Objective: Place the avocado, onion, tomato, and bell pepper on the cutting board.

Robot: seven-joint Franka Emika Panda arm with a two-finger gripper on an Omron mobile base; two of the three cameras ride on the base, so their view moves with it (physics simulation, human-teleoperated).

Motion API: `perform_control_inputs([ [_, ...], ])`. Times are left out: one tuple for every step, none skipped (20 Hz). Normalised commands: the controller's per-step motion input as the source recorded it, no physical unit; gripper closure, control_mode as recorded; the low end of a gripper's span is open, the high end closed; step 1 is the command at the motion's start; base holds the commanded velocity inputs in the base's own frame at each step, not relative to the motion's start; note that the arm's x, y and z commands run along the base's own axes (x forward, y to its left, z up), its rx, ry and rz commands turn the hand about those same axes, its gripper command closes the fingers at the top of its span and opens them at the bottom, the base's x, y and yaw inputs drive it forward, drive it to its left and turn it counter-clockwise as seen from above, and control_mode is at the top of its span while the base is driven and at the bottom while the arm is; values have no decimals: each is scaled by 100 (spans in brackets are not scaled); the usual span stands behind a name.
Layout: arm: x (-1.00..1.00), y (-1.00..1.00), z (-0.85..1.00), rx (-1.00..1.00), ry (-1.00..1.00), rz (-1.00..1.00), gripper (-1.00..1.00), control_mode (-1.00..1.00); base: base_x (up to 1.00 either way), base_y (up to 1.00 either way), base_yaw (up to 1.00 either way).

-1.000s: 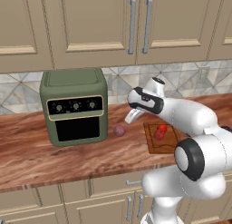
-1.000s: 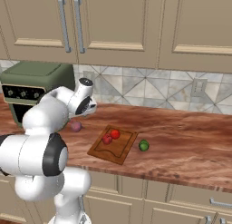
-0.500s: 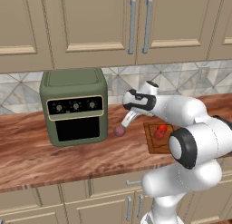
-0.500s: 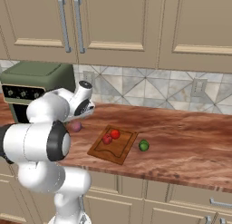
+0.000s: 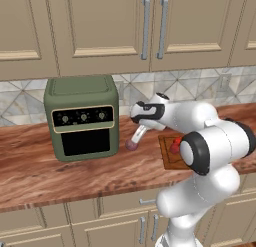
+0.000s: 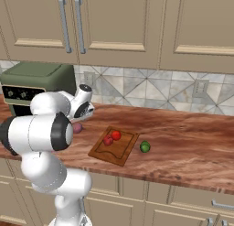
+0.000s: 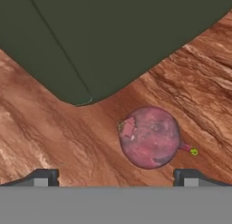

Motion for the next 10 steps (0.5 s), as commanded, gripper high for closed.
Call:
perform_control_inputs([
  [24, 9, -16, -3, 0, 5, -100, -100, 0, 0, 0],
  [23, 7, -16, -3, 0, 4, -100, -100, 0, 0, 0],
  [26, 1, -14, -3, 0, 4, -100, -100, 0, 0, 0],
  [24, 1, -14, -3, 0, 4, -100, -100, 0, 0, 0],
  [22, 0, -11, -2, 0, 4, -100, -100, 0, 0, 0],
  [20, 0, -10, -2, 0, 4, -100, -100, 0, 0, 0],
  [24, 0, -12, -2, 0, 5, -100, -100, 0, 0, 0],
  [24, 0, -14, -2, 0, 5, -100, -100, 0, 0, 0],
  [29, 0, -14, -2, 0, 4, -100, -100, 0, 0, 0],
  [34, 2, -17, -1, 0, 4, -100, -100, 0, 0, 0],
])
